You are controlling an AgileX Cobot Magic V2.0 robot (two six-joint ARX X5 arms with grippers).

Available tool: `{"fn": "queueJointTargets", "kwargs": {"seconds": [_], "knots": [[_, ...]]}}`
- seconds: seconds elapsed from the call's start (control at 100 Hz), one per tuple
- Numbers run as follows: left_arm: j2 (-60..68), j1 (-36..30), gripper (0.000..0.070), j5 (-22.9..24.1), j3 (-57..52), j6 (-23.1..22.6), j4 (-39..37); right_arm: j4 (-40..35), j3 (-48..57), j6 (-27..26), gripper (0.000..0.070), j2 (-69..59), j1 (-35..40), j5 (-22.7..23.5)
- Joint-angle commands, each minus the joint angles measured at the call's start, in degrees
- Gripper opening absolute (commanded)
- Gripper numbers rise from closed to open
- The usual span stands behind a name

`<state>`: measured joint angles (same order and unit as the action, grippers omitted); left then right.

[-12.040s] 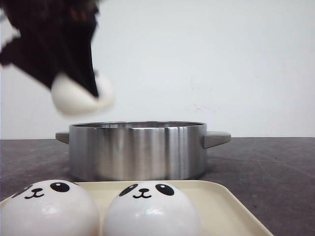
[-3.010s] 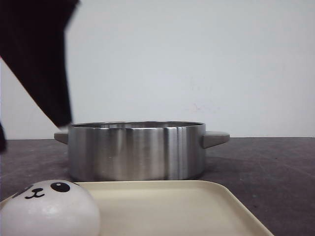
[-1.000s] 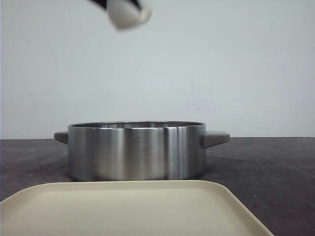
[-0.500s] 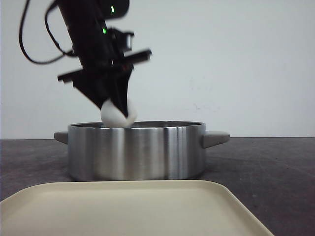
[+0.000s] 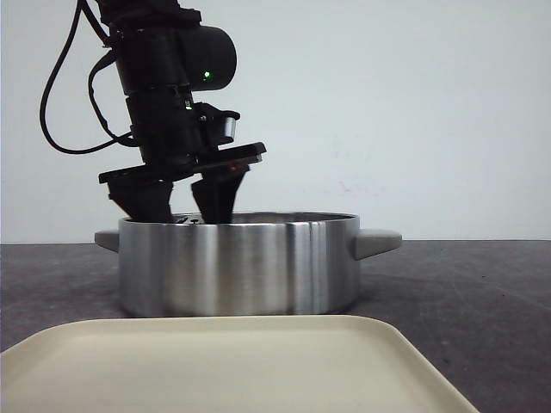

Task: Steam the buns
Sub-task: 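Open the left gripper to release the bun and raise it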

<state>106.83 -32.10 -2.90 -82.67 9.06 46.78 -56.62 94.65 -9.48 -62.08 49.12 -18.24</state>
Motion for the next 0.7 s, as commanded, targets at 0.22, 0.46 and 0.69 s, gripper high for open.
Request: {"fn": "queueJointTargets", "kwargs": {"seconds": [0.22, 0.46, 0.69], "knots": [[0.7, -0.1, 0.0604, 0.1, -2.5, -0.4, 2.7, 0.4, 0.9, -1.0, 0.0007, -0.8, 0.6, -0.3], [-6.3, -0.1, 0.0583, 0.2, -5.4, 2.1, 0.0, 1.5, -0.7, -0.9, 0.0007, -2.3, 0.6, -1.7], [-22.7, -0.2, 0.0338, 3.4, -5.4, 3.9, -5.3, 15.6, -9.9, -0.9, 0.0008, -2.2, 0.6, -0.7]]}}
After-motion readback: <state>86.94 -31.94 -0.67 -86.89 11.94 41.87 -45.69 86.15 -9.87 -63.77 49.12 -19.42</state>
